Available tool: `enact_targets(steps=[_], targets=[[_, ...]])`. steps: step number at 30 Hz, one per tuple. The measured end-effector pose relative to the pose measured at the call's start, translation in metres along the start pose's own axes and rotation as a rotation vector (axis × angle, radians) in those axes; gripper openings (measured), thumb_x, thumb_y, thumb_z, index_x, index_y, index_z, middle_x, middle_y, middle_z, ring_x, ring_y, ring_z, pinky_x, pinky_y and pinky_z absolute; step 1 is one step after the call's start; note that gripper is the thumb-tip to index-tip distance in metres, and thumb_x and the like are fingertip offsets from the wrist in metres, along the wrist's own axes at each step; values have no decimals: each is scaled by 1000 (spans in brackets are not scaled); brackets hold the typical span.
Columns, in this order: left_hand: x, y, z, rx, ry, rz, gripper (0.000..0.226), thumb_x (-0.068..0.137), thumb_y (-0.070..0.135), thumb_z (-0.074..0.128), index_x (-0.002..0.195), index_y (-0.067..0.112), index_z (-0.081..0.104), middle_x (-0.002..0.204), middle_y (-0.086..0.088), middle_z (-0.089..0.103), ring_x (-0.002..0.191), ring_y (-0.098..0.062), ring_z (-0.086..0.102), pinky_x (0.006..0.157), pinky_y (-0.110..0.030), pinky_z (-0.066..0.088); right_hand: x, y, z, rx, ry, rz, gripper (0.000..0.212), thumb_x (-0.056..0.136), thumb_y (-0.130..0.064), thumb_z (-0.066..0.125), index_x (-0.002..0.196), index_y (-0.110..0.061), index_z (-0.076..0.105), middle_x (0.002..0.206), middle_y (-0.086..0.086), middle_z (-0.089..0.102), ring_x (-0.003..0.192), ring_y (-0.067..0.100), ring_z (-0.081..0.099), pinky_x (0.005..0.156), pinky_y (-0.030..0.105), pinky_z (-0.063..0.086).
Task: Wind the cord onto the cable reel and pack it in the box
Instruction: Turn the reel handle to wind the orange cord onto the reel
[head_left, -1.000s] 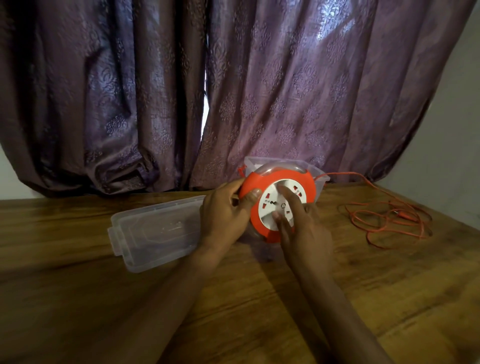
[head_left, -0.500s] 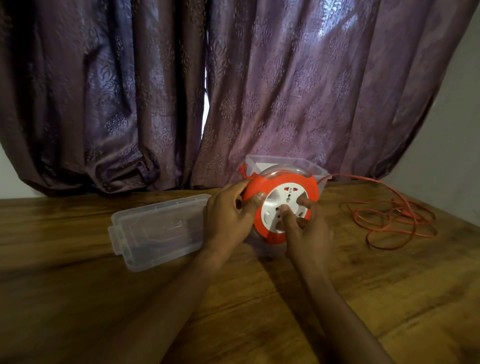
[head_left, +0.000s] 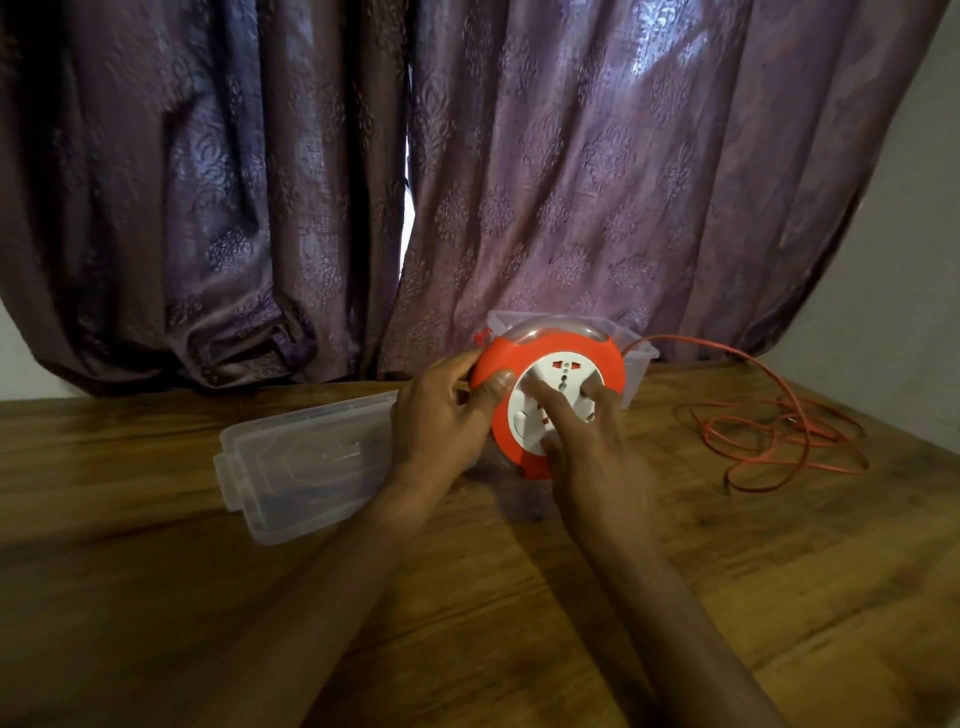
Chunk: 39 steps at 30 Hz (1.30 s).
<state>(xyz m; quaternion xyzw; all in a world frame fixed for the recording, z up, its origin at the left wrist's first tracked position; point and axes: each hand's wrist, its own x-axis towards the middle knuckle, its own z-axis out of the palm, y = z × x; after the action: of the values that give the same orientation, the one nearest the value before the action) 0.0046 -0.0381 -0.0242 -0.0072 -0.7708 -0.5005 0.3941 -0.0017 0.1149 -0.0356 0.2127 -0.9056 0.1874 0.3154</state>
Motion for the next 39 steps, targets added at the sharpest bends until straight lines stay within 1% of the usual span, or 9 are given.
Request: enact_targets(steps=[5,14,21,24,26,28,33,35,39], targets=[[-2,4,2,38,-18,24,58,80,70,50,123,34,65,107,11,72,96,-9,67,86,-42,56,0,6,-2,69,81,76,59,89,-43,56,139,-53,28,119,0,47,83,27,62,58,33,47],[-10,7,7,104,-12,76,55,81,66,50,124,34,64,106,11,70,91,-9,66,82,-41,55,-1,5,-2,193,190,239,58,80,-68,54,128,-39,40,90,-1,73,82,29,68,66,35,50],[-16,9,11,153,-33,85,59,80,68,45,125,35,64,109,10,69,95,-11,65,85,-39,55,1,9,4,547,161,495,45,79,-60,62,111,-30,49,82,-8,59,90,23,66,79,37,51],[-14,5,8,121,-8,53,59,80,68,48,124,33,65,109,10,70,95,-12,66,83,-40,56,0,10,7,538,206,355,31,88,-42,63,112,-26,52,79,-8,61,82,21,67,71,33,49],[-10,4,5,97,11,26,55,80,67,50,119,32,67,104,11,71,90,-12,67,81,-41,56,0,12,4,433,254,184,30,90,-26,62,118,-25,51,89,-7,64,75,20,65,62,30,43],[-6,6,1,90,22,5,50,81,64,53,115,32,69,101,10,73,90,-12,67,81,-40,56,3,13,-2,321,235,77,43,86,-15,62,124,-31,49,110,-4,57,77,20,60,60,30,42],[0,5,-2,53,34,-28,42,79,66,53,109,38,63,93,10,74,88,-11,68,82,-43,56,2,5,-2,126,27,-89,78,81,-4,61,137,-51,32,149,1,29,107,26,58,61,31,48],[-1,6,-1,42,31,-28,39,81,63,55,109,38,64,93,10,74,87,-11,68,82,-43,56,2,5,0,75,-14,-87,84,81,-4,60,139,-55,24,154,4,23,114,32,56,64,31,48],[-2,9,0,46,30,-9,43,82,60,56,112,32,69,98,9,74,90,-11,68,83,-43,56,4,9,-3,-20,44,-56,76,86,-14,61,137,-56,24,146,4,33,98,31,63,57,34,49]])
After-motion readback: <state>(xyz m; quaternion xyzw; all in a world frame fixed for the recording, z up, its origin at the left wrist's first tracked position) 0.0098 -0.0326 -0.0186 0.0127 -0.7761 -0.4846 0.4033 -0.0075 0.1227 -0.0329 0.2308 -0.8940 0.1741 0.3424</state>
